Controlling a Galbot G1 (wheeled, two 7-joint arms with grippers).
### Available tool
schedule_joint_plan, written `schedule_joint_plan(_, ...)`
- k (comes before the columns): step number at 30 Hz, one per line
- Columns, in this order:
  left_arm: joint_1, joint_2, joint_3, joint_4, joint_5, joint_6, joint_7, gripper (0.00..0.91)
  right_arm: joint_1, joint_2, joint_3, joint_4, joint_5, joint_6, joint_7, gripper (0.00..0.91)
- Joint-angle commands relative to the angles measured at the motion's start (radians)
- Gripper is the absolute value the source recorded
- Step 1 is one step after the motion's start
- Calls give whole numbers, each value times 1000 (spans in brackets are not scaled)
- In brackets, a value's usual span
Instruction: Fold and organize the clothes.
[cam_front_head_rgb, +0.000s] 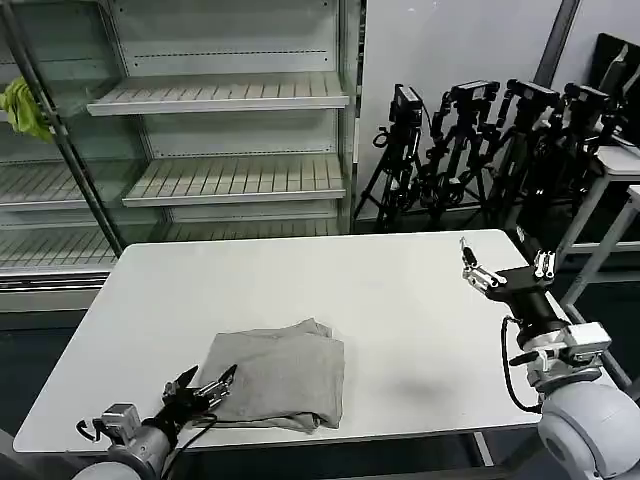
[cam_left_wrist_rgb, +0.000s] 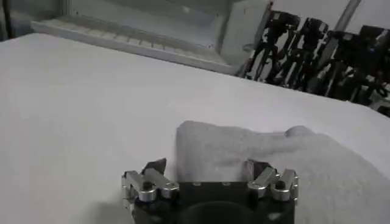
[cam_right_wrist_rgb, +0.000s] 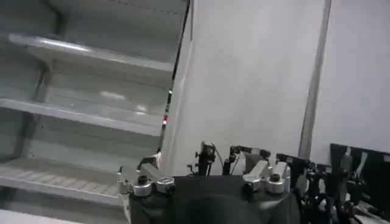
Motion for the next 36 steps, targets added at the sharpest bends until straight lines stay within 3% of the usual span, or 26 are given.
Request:
schedule_joint_plan(1, 18, -13, 3, -21, 6, 3, 12, 705, -3, 1, 4, 10, 2, -1, 0, 907)
schedule_joint_plan(2, 18, -13, 4, -22, 7, 3, 12, 413, -3, 1, 5, 10, 2, -1, 0, 907)
schedule_joint_plan(3, 17, -14, 5, -22, 7, 3, 14, 202, -5, 2, 7, 11, 2, -1, 0, 907)
schedule_joint_plan(5, 14, -15, 7, -20, 7, 2, 17, 40, -8, 3, 8, 12, 2, -1, 0, 907)
schedule_joint_plan(30, 17, -37, 10, -43, 12, -7, 38, 40, -24, 3, 22, 31, 4, -1, -1, 907)
schedule_joint_plan(36, 12, 23, -98, -33, -2, -3, 31, 40, -14, 4, 16, 34, 6, 0, -3, 907)
